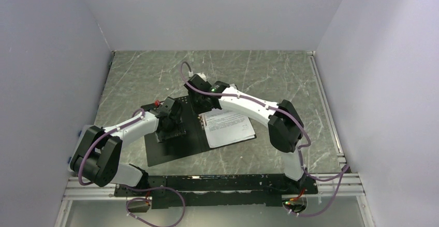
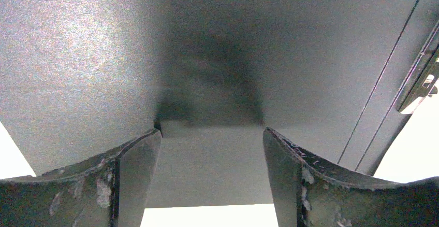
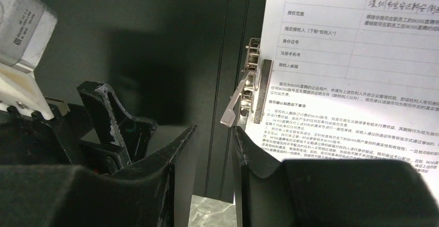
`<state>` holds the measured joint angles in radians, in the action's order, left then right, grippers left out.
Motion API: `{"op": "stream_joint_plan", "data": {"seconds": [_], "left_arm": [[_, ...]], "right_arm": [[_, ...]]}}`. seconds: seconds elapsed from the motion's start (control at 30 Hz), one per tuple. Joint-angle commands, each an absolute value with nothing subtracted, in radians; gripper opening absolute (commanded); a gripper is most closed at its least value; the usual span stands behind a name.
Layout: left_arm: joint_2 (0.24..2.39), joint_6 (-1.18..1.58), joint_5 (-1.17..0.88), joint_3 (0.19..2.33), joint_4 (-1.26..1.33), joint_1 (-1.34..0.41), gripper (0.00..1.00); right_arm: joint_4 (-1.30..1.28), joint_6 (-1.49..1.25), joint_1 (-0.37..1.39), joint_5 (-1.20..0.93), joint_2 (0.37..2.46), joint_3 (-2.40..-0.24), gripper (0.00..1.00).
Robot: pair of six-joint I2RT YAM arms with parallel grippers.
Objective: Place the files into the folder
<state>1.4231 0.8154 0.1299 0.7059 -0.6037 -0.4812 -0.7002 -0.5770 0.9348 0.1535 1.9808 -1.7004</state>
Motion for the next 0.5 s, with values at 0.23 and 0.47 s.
{"op": "stream_joint_plan", "data": {"seconds": [0.23,0.47], "left_arm": [[1.533,0.867,-0.028,0.566,-0.508,-0.486,0.79],[1.528,0.868,-0.025,0.565,-0.509,-0.486,0.78]], "right_arm": [[-0.729,-0.556,0.943,0.167,2.058,-1.784,0.27],[-0.762,-0.542,0.952,0.183,2.094,-1.819,0.23]]}}
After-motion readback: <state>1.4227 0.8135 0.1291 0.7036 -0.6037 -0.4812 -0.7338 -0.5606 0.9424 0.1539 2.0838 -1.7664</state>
